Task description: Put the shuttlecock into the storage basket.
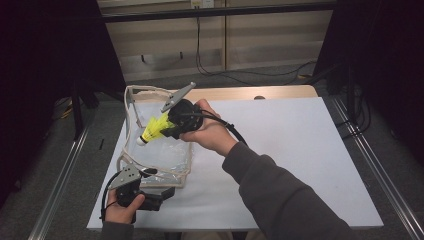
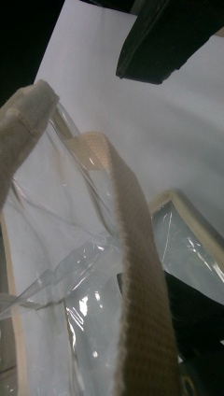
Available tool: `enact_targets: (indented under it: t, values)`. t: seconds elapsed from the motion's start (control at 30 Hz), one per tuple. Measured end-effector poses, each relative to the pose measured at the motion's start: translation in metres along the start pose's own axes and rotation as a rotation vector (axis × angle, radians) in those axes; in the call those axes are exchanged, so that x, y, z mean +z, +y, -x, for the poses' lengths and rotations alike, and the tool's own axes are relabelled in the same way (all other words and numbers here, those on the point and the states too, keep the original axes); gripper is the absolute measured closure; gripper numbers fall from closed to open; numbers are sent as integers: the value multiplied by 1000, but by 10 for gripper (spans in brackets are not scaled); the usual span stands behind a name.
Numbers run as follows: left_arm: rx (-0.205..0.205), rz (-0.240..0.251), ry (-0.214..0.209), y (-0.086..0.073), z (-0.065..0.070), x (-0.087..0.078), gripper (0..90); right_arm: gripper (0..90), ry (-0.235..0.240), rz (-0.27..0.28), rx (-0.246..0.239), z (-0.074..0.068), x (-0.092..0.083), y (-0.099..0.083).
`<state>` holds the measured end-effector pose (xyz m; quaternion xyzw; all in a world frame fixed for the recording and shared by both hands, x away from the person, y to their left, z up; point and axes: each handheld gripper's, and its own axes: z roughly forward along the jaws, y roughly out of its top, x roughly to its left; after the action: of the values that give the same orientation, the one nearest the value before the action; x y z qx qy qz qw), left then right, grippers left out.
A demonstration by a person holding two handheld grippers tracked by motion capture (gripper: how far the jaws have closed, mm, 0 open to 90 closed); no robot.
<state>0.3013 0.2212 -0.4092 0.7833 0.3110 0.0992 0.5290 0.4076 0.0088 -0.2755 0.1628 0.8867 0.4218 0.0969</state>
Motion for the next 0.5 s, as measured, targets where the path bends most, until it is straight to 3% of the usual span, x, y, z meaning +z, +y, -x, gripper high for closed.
enact_targets:
  t: [0.23, 0.5]
  values:
    - [2, -2, 3, 0, 0, 0, 34, 799, 6, -33, -15, -7, 19, -3]
    - [-1, -3, 3, 0, -1, 1, 34, 798, 1, -70, -10, -5, 31, -11]
